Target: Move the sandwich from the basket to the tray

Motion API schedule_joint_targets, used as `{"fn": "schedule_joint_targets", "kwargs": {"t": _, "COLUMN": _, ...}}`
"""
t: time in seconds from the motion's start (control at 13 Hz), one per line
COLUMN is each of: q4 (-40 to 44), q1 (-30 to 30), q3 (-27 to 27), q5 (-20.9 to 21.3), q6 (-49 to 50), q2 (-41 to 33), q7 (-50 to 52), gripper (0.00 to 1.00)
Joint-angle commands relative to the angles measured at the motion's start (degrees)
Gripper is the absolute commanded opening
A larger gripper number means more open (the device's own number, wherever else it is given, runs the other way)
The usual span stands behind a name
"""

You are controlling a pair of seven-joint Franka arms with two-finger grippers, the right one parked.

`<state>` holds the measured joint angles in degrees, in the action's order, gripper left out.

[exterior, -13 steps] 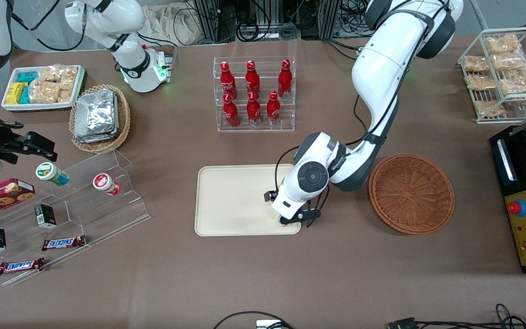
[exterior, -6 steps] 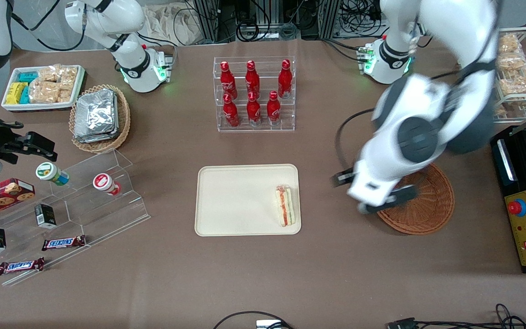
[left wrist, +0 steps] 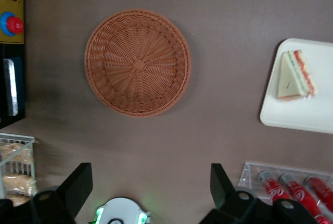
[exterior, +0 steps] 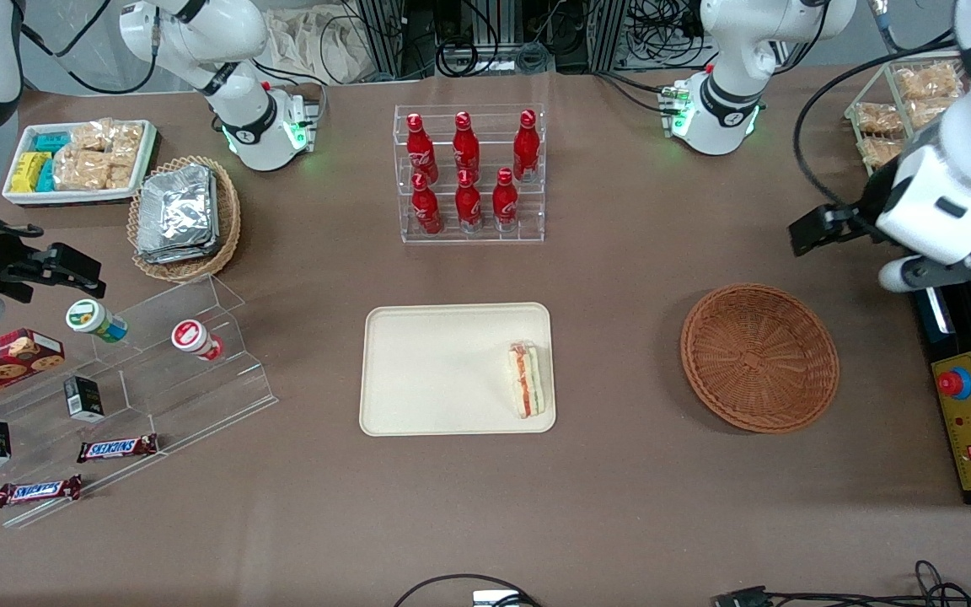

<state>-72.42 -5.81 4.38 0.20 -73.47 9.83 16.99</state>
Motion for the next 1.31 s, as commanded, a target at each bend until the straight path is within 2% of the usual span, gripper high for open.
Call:
{"fn": "schedule_joint_targets", "kwargs": {"t": 0.0, "q4": -3.2, "q1": 1.8, "q3": 0.8, "q5": 0.8, "q6": 0.9, "q2": 0.1, "q7": -2.9, "gripper": 1.0}}
{"fn": "schedule_joint_targets", "kwargs": {"t": 0.31, "q4": -4.2, "q1": 2.3, "q3": 0.6, "q5": 2.3, "q6": 3.7, "q2": 0.0, "q7": -3.6, "gripper": 1.0}}
{"fn": "schedule_joint_targets", "kwargs": {"t": 0.38, "q4": -5.0, "q1": 4.5, "q3": 0.6, "q5": 2.1, "q6": 3.7, "q2": -0.5, "q7": -5.7, "gripper": 1.0}}
{"fn": "schedule_joint_targets", "kwargs": {"t": 0.54, "q4": -9.6, "q1": 8.0, "q3": 0.9, "q5": 1.3, "q6": 2.2, "q2": -4.3, "q7": -7.9, "gripper": 1.0}}
{"fn": "schedule_joint_targets", "kwargs": {"t": 0.77, "q4": -21.1, "q1": 12.6, "q3": 1.7, "q5": 1.1, "q6": -5.6, "q2": -11.4, "q7": -12.6, "gripper": 1.0}}
{"fn": "schedule_joint_targets", "kwargs": {"t": 1.0, "q4": -20.4, "q1": 16.3, "q3": 6.1, "q5": 1.5, "q6": -6.2, "q2": -11.1, "q7": -12.7, "gripper": 1.0}}
{"fn": "schedule_joint_targets", "kwargs": {"t": 1.23, "q4": -18.0, "q1": 15.7, "q3": 6.1, "q5": 1.2, "q6": -6.3, "q2": -9.3, "q7": -12.5, "gripper": 1.0}}
